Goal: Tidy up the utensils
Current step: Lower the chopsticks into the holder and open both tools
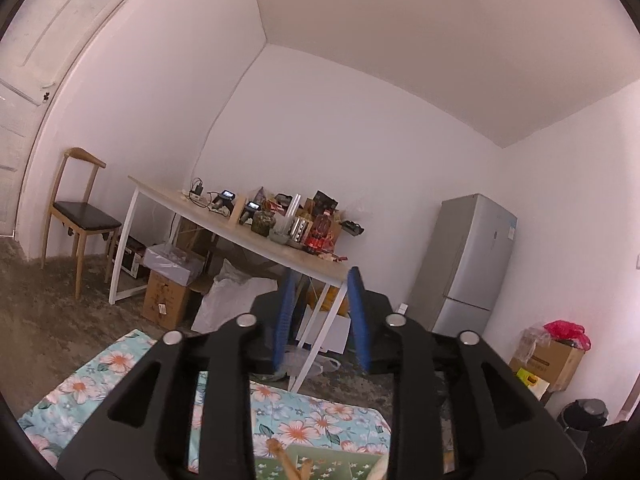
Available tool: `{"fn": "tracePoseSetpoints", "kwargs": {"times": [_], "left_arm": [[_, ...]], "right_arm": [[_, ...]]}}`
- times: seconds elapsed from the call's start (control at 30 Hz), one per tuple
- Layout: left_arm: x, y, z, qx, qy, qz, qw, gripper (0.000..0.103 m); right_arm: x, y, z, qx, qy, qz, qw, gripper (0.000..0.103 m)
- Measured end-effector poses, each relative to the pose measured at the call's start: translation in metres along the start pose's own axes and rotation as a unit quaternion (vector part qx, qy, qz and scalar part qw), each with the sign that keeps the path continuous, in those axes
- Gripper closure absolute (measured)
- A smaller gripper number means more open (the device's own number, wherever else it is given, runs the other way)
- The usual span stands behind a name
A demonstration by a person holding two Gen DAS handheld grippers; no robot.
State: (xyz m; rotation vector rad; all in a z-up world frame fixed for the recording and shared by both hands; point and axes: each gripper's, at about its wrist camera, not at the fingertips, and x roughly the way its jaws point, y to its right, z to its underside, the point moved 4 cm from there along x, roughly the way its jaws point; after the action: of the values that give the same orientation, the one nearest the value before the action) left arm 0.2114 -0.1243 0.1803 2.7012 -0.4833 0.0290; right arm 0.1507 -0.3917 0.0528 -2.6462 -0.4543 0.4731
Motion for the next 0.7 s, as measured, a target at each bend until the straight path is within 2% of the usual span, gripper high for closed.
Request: {"fn": "tracePoseSetpoints", "kwargs": {"times": [0.13,0.33,0.53,0.7], "left_arm": [[-0.023,-0.012,-0.004,-0.001,-0.004,-0.008,1.0000,0.062],[-0.068,-0.034,0.013,0.022,-0.039,-0.025,0.9987,0.047],[-0.107,-0.065,0.055,0.039,-0.105,-0.052,0.9924,0.046],[-0.130,-0.089,0.089,0.045,-0.159,-0.067,0.9840,0.046]], "right_arm": [[-0.001,-0.015,-0.013,-0.014,0.011,-0.013,1.000,0.096],[0.000,-0.050,-0.051,-0.044,0.054,-0.040,0.997,0.096],[0.015,-0.085,-0.090,-0.066,0.107,-0.060,0.990,0.096],[0.044,-0.107,-0.118,-0.082,0.157,-0.039,0.983,0.096]]}}
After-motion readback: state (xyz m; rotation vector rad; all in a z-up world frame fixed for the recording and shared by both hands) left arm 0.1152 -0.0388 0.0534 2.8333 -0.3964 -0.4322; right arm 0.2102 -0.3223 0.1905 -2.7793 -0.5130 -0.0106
